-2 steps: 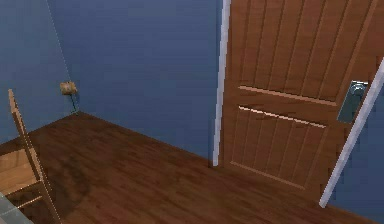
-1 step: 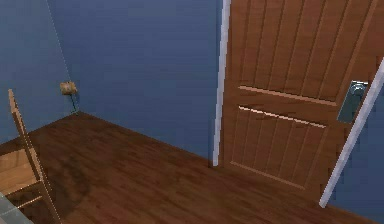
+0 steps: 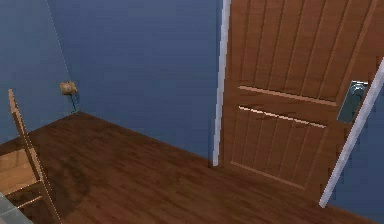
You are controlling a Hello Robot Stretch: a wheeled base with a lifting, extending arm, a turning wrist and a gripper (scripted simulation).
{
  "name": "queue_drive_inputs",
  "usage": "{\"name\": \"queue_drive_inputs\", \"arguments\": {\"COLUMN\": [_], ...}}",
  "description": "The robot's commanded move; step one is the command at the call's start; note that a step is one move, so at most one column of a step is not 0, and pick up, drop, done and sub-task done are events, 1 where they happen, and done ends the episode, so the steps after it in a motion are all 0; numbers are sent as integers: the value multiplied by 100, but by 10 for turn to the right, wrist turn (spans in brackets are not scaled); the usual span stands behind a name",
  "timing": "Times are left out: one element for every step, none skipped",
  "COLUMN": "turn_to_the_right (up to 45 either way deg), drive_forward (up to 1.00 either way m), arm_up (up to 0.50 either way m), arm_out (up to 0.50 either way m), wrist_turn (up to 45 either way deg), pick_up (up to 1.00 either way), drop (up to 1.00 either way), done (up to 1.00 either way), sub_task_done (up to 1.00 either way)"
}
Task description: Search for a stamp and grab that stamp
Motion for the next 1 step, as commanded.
{"name": "queue_drive_inputs", "arguments": {"turn_to_the_right": [0], "drive_forward": [0], "arm_up": [0], "arm_out": [0], "wrist_turn": [0], "pick_up": [0], "drop": [0], "done": [100], "sub_task_done": [0]}}
